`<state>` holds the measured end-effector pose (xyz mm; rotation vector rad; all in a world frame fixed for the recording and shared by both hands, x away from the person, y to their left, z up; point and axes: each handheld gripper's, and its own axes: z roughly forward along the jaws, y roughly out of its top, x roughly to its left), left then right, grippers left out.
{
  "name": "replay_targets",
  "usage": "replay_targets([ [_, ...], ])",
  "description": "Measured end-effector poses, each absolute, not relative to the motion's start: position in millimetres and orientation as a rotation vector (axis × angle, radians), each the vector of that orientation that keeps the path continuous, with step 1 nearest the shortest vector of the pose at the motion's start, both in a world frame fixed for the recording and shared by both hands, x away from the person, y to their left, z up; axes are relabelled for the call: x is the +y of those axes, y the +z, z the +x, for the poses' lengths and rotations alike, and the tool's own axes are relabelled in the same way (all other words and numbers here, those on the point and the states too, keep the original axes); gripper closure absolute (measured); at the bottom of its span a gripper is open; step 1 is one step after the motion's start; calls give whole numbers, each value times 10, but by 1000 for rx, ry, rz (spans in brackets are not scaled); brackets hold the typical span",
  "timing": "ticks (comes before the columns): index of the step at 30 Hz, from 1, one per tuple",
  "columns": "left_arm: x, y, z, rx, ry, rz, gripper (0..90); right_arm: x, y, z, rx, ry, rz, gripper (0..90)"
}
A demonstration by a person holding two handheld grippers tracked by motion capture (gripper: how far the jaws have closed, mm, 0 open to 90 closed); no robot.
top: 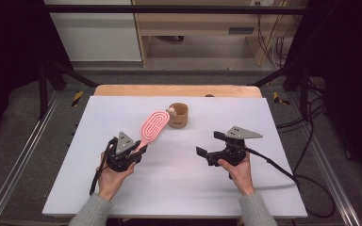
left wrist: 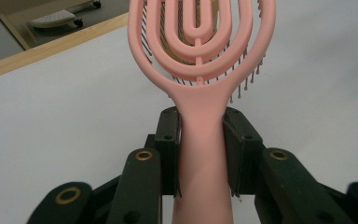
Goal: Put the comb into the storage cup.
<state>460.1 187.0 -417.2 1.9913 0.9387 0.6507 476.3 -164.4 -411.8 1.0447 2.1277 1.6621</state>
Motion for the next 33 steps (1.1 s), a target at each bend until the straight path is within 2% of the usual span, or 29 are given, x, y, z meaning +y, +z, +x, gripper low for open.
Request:
replay_targets([
  [33, 1782, -4162, 4548, 933, 666, 1973, 694, -1366, -4020, 4889, 2118, 1698, 1068, 16],
])
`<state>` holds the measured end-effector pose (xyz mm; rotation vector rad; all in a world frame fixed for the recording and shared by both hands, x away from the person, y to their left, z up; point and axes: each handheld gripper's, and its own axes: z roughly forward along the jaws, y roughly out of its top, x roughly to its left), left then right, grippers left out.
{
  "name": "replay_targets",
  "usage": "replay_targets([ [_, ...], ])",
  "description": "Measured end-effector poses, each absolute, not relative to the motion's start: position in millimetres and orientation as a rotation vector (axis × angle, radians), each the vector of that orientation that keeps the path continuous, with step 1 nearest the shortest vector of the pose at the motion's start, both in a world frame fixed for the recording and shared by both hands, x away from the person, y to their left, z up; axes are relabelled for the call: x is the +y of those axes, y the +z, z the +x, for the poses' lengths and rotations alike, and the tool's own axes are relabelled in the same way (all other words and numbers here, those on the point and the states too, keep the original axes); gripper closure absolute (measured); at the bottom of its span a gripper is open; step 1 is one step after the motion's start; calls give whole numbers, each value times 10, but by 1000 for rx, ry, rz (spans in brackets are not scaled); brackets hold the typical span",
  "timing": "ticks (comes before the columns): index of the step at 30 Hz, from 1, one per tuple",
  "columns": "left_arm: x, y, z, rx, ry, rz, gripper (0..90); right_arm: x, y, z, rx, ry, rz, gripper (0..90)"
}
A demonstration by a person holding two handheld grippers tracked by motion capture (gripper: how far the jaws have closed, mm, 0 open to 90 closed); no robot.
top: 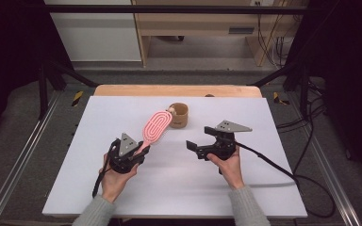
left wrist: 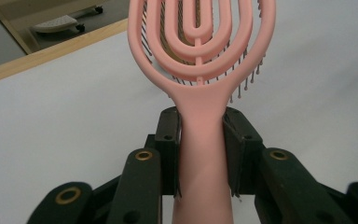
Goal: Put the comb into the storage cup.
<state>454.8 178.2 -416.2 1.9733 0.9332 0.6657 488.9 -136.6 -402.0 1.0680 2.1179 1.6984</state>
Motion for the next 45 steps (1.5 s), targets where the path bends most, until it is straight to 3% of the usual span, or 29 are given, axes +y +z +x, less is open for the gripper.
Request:
replay_targets([
  [28, 1676, -4031, 4546, 927, 677, 1900, 694, -1226, -3846, 4941, 2077, 1770, 1069, 24],
  [45, 1548, -4145, 4498, 932, 651, 1841, 693, -1123, -3793, 4940, 2075, 1793, 1065, 27],
])
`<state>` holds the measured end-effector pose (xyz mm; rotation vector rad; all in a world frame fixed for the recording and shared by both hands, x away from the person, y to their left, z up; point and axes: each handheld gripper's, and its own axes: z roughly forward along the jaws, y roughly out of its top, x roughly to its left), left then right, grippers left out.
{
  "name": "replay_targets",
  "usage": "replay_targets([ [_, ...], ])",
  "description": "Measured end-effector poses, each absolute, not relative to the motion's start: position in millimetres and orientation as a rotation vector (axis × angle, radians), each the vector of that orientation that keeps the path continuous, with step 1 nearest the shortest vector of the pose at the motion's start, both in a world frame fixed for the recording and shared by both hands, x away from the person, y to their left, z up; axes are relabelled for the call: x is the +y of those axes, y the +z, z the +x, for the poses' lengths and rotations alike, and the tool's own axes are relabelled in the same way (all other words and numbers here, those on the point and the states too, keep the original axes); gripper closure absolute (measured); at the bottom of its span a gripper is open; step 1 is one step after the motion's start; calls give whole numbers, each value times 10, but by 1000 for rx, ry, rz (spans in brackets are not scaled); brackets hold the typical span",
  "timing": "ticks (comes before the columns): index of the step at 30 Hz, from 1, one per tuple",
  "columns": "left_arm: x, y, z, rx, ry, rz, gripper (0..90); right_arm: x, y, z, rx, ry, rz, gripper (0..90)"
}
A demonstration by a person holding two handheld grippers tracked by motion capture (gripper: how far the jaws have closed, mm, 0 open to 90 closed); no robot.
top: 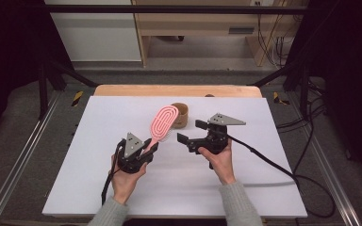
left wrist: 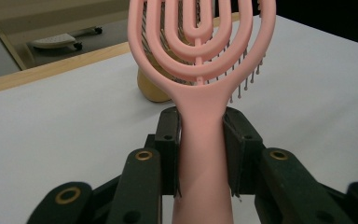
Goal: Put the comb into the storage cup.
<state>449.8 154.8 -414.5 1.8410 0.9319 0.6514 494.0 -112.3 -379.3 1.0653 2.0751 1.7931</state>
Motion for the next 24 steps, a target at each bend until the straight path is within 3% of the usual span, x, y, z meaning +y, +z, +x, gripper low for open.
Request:
replay_targets([
  [24, 1383, -4256, 4441, 905, 676, 1835, 693, -1027, -3915, 5019, 2089, 1783, 1175, 48],
])
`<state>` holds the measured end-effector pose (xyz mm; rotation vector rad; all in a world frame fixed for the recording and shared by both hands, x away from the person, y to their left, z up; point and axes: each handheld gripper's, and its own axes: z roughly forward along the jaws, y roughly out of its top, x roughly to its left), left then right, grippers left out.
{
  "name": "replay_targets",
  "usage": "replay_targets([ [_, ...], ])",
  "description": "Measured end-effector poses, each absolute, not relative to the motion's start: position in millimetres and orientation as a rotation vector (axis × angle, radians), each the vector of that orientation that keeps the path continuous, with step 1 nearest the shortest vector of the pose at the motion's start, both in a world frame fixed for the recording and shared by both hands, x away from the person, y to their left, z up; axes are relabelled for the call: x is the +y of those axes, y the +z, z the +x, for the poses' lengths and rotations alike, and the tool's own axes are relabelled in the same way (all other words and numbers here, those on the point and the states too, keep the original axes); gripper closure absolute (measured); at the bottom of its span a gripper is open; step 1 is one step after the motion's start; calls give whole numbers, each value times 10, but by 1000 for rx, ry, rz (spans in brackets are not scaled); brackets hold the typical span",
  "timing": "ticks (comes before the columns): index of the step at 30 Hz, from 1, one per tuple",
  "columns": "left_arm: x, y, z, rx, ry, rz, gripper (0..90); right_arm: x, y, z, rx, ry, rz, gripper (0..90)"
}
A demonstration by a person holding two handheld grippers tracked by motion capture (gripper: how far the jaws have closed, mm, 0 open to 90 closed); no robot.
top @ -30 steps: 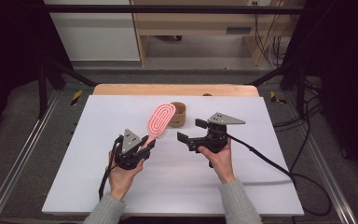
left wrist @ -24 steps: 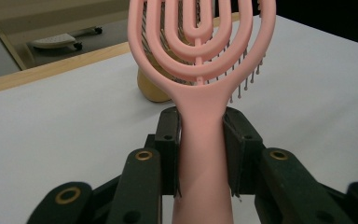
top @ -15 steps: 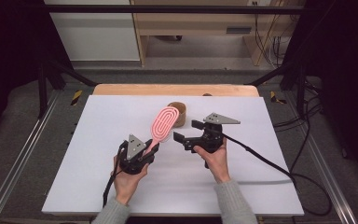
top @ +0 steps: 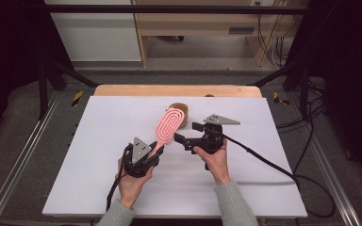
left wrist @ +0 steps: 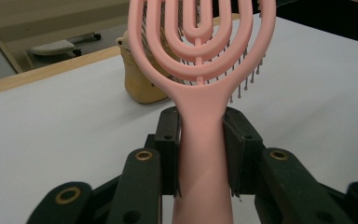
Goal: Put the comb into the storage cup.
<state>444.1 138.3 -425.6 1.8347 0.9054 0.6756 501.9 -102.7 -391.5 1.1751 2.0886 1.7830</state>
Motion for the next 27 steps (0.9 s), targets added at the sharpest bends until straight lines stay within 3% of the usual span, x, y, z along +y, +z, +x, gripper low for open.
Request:
replay_targets([
  [17, 1266, -4264, 4418, 873, 680, 1840, 693, -1010, -3932, 5061, 2080, 1797, 1232, 70],
  [27, 1222, -4266, 4397, 856, 690, 1838, 693, -1000, -3943, 5079, 2086, 1810, 1281, 168],
])
